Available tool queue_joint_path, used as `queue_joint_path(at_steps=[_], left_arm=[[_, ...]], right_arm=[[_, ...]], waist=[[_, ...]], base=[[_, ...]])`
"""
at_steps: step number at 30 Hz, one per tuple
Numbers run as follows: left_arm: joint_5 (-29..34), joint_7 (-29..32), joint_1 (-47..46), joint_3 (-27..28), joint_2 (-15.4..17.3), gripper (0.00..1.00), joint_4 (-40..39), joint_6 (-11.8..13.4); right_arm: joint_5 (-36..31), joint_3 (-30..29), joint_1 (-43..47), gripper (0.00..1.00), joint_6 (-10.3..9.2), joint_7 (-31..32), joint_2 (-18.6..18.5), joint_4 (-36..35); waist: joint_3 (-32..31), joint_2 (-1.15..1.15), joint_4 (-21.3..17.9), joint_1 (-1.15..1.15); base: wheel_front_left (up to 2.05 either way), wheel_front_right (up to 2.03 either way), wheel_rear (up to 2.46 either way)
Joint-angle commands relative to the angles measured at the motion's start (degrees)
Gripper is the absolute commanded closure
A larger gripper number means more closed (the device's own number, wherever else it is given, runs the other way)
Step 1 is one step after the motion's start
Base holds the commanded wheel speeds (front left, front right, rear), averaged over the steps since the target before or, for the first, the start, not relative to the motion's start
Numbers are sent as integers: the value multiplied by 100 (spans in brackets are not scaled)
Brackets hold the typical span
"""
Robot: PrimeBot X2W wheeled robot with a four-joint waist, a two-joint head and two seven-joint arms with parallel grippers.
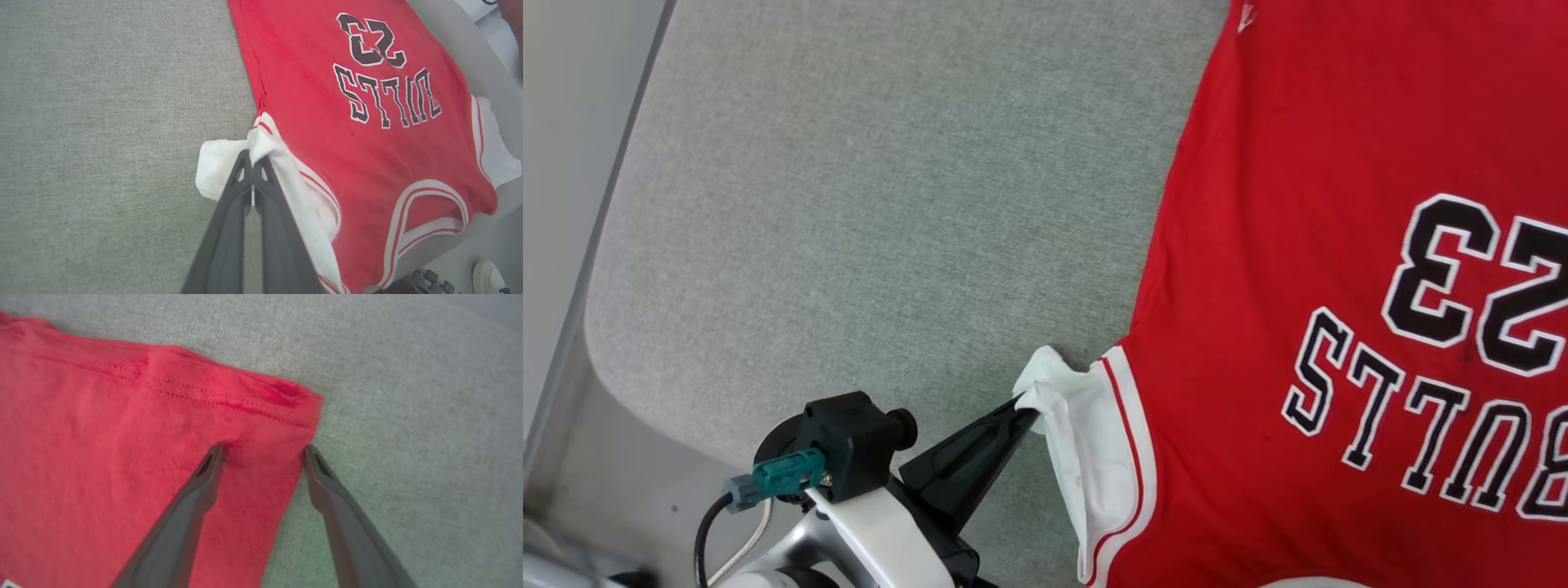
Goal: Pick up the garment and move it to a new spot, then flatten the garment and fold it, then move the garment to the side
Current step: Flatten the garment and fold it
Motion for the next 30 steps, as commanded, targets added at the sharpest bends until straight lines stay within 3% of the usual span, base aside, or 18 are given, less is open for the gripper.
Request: queue_joint_path(at_steps=[1, 4, 6, 17, 30], left_arm=[[41, -38, -96, 9, -18, 100, 22, -15], [54, -70, -96, -2, -40, 100, 65, -25], [41, -81, -101, -7, -62, 100, 82, -27], [-14, -127, -71, 80, -28, 100, 217, 55], [-222, -178, 263, 236, 121, 100, 467, 208]], right_arm=[[-27, 53, 96, 0, -4, 62, 36, 90], [17, 197, 362, 0, -2, 197, 56, 114], [70, 280, 536, 98, -2, 298, 35, 114], [133, 420, 877, 100, -3, 91, -133, 107], [446, 560, 1875, 100, -4, -363, 15, 314]], waist=[[67, 0, 75, -1], [85, 0, 95, -1], [90, 0, 96, -1], [-264, 0, -132, -1], [-1370, 0, -814, -1]], base=[[0, 0, 0], [0, 0, 0], [0, 0, 0], [0, 0, 0], [0, 0, 0]])
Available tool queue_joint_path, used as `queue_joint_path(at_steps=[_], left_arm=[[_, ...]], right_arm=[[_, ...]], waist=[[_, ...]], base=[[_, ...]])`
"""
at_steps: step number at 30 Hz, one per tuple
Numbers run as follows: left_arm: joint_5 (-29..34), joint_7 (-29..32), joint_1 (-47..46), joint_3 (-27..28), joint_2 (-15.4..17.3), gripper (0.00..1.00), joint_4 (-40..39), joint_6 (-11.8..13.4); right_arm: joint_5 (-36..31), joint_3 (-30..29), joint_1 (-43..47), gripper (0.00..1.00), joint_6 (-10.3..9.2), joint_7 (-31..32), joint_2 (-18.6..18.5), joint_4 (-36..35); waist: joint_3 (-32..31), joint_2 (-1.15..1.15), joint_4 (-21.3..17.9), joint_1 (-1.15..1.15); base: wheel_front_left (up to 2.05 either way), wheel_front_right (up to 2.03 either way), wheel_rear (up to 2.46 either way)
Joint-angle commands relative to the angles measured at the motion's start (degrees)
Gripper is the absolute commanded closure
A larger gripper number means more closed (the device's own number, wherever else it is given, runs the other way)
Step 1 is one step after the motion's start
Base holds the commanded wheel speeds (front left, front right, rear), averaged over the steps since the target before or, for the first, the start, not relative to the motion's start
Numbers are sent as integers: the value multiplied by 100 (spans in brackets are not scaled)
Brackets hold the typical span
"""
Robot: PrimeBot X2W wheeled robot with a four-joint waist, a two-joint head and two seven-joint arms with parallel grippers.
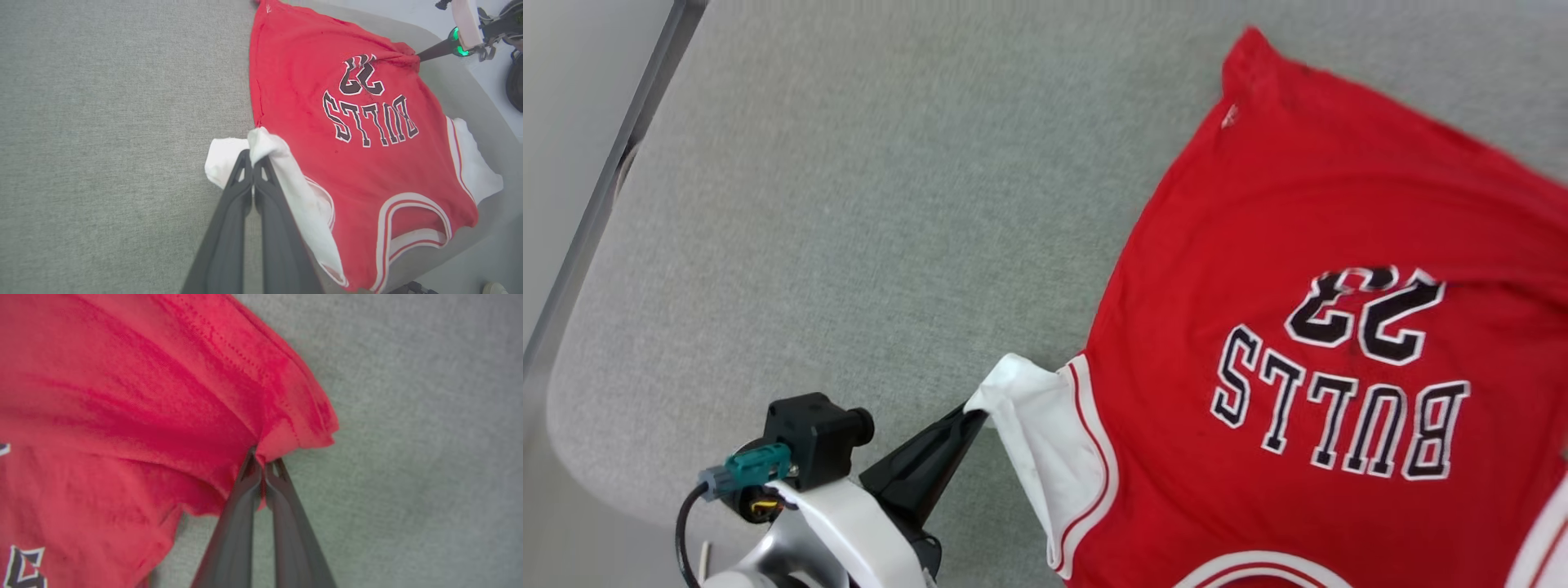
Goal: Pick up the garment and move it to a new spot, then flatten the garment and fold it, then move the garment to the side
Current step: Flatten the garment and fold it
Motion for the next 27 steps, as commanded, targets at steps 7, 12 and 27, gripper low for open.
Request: queue_joint_path(at_steps=[7, 12, 27], left_arm=[[-192, -185, 357, 185, 80, 100, 204, 143], [-265, -343, 532, 243, 73, 100, 388, 169], [-395, -873, 730, 495, -123, 100, 703, 279]], right_arm=[[284, 113, 930, 100, -4, -123, 123, -213], [433, -85, 1612, 100, -4, -160, 188, -502], [537, -1096, 3912, 100, -4, 345, 950, -1587]], waist=[[-844, 0, -704, 0], [-1140, 0, -963, 0], [-1652, 0, -1367, 0]], base=[[0, 0, 0], [0, 0, 0], [0, 0, 0]])
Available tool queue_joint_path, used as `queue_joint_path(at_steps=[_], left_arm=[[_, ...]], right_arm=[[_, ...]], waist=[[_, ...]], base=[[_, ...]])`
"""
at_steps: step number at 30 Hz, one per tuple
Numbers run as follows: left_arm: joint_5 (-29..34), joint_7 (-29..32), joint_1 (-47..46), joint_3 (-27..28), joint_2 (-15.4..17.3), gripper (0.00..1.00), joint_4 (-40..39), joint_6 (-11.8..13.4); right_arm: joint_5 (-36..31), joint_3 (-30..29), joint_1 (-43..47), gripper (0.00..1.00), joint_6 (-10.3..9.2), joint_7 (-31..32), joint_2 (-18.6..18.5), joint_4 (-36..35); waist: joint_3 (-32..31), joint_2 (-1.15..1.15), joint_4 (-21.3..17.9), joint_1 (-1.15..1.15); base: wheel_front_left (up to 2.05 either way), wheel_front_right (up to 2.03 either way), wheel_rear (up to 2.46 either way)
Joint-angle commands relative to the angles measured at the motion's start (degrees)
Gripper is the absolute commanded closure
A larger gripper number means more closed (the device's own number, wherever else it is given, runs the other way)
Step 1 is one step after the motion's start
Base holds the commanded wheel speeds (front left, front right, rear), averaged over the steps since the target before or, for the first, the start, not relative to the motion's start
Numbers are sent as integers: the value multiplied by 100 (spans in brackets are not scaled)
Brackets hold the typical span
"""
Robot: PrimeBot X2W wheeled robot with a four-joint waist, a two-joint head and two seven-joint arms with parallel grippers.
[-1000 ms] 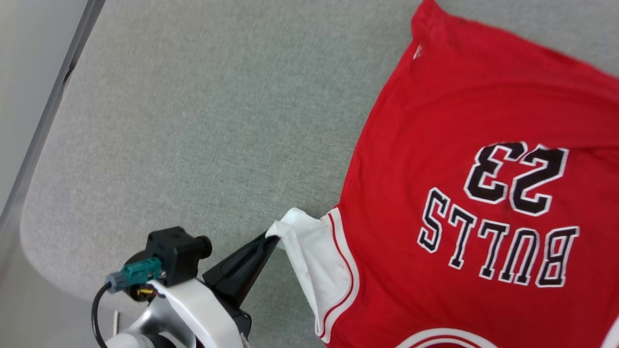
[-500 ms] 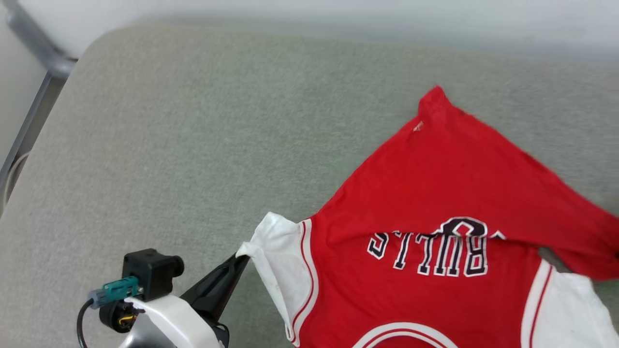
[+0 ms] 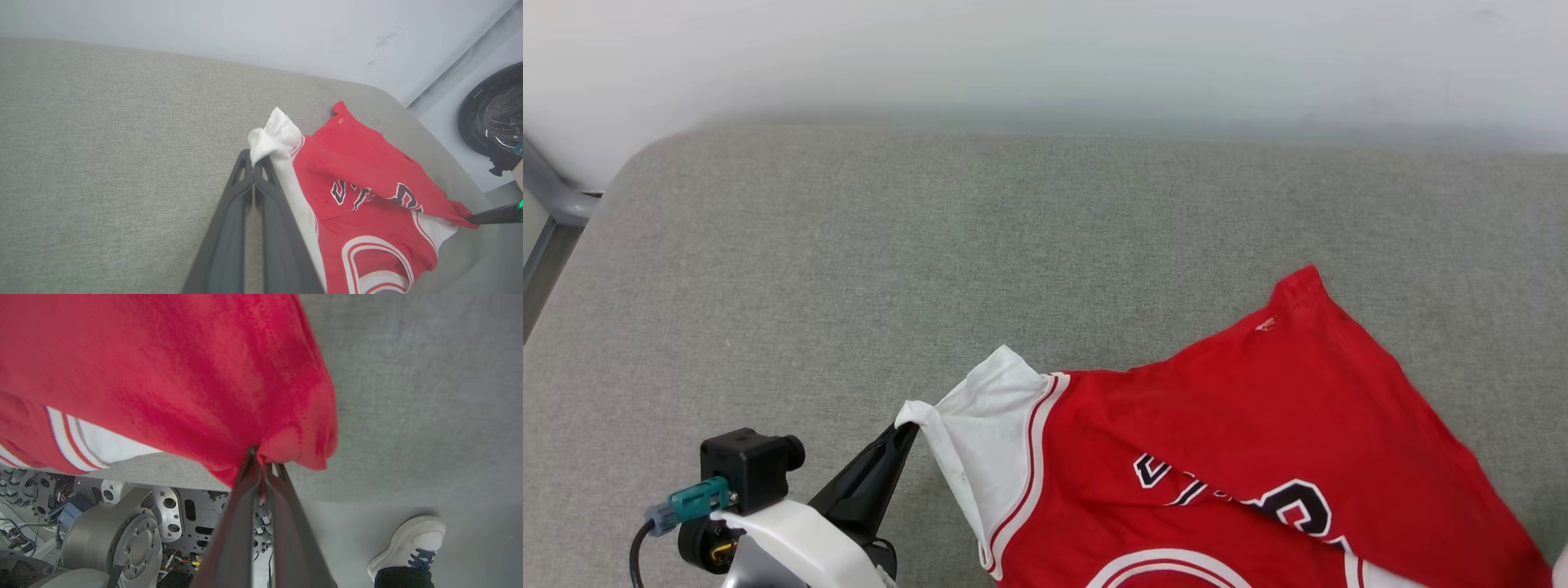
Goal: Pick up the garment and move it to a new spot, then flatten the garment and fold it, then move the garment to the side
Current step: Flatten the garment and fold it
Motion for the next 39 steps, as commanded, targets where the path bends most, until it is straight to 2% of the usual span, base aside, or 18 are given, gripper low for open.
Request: queue_joint_path(at_steps=[1, 7, 8, 9, 19, 23, 28, 39], left_arm=[[-21, -50, 27, 15, -21, 100, 26, 14], [-41, -113, 39, -10, -99, 100, 67, 8], [-38, -113, 29, -16, -104, 100, 65, 6], [-34, -110, 20, -21, -103, 100, 65, 5], [97, -31, -79, -140, -72, 100, -152, 21], [195, -4, -181, -212, -103, 100, -311, 2], [292, 25, -330, -297, -164, 100, -434, -14], [424, 33, -644, -591, -439, 100, -399, -186]], right_arm=[[-11, -42, 110, 100, -4, 3, 92, -56], [-152, -72, 418, 98, -4, -45, 348, -220], [-168, -39, 402, 41, -4, -86, 310, -266], [-158, -28, 354, 0, -4, -122, 285, -300], [282, 84, -684, 0, -4, -32, -56, -1024], [227, 279, -1290, 0, -3, 38, -36, -1215], [-183, 585, -1983, 0, -3, 121, -55, -922], [-831, 867, -3208, 0, -4, -155, -180, 561]], waist=[[-26, 0, -16, 1], [-45, 0, -29, 1], [-45, 0, -25, 1], [-46, 0, -22, 1], [33, 0, 173, 1], [244, 0, 386, 1], [518, 0, 732, 1], [1142, 0, 1436, 1]], base=[[0, 0, 0], [0, 0, 0], [0, 0, 0], [0, 0, 0], [0, 0, 0], [0, 0, 0], [0, 0, 0], [0, 0, 0]])
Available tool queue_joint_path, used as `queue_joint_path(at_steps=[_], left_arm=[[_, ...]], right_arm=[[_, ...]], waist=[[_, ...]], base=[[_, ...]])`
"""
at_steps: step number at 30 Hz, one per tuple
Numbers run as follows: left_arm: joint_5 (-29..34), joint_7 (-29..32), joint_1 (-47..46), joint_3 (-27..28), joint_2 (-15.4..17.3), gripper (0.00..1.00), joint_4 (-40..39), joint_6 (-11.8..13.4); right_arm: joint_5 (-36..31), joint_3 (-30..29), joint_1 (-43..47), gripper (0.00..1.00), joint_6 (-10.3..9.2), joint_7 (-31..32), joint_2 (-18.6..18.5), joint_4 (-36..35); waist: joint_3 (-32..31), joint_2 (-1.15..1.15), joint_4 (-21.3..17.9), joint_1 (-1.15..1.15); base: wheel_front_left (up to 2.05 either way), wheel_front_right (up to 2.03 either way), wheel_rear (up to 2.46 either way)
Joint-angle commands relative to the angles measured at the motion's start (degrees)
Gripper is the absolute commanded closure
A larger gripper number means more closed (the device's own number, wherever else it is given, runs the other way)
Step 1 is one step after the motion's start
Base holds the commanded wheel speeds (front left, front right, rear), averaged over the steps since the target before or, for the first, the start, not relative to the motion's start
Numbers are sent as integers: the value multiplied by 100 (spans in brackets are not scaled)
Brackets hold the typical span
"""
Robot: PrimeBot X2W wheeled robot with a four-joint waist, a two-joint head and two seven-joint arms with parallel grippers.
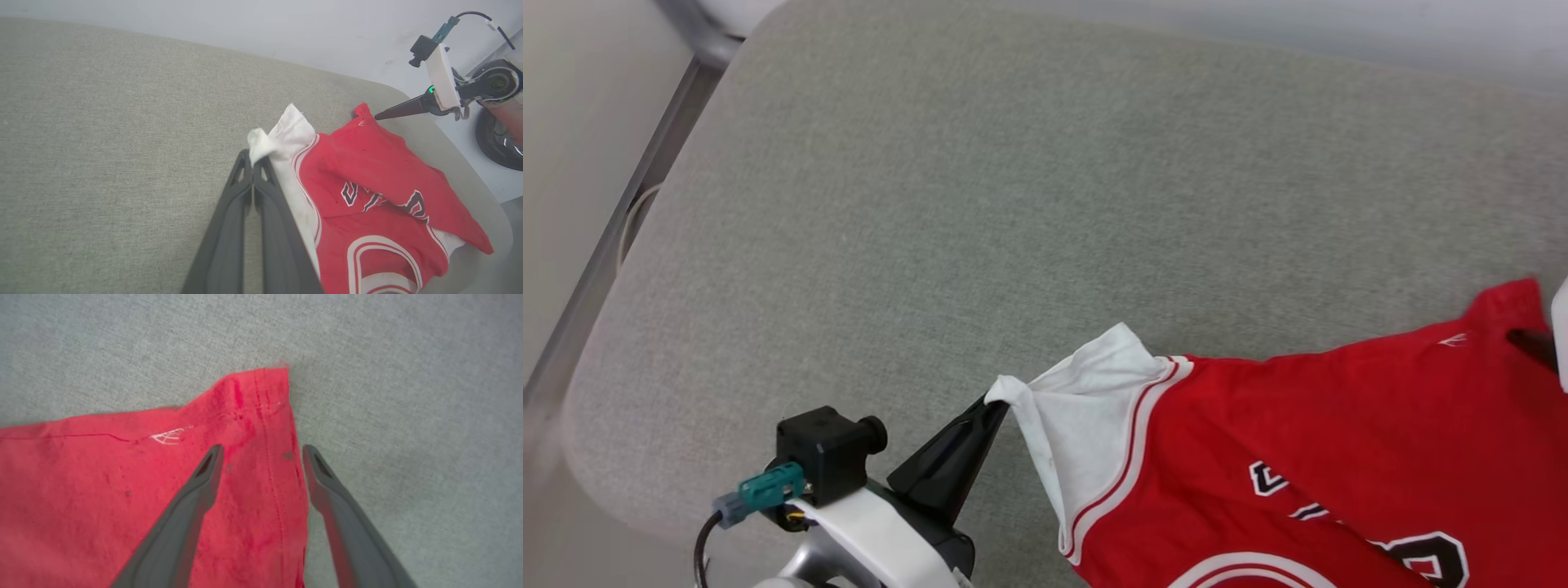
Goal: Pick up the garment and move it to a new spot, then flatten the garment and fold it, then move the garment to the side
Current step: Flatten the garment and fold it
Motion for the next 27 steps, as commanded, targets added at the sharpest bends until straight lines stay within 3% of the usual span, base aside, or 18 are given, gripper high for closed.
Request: queue_joint_path(at_steps=[1, 13, 14, 16, 17, 27], left_arm=[[30, -18, -101, -41, -61, 100, 14, -44], [52, -45, -314, -152, -195, 100, 205, -179], [47, -41, -319, -151, -196, 100, 220, -182], [36, -48, -331, -147, -197, 100, 244, -183], [31, -51, -336, -144, -197, 100, 255, -178], [-53, -55, -202, 20, 6, 100, 368, -96]], right_arm=[[-70, 19, -145, 0, -4, -50, -63, 132], [-55, 398, -195, 0, -3, -180, -55, 921], [-44, 431, -155, 20, -3, -172, -59, 967], [-45, 458, -120, 95, -3, -246, -60, 1034], [-62, 458, -130, 100, -3, -331, -60, 1052], [-122, 638, -759, 100, -5, -1912, -103, 1334]], waist=[[196, 0, 181, -1], [383, 0, 368, -1], [382, 0, 370, -1], [379, 0, 371, -1], [374, 0, 368, -1], [-151, 0, -21, -1]], base=[[0, 0, 0], [0, 0, 0], [0, 0, 0], [0, 0, 0], [0, 0, 0], [0, 0, 0]])
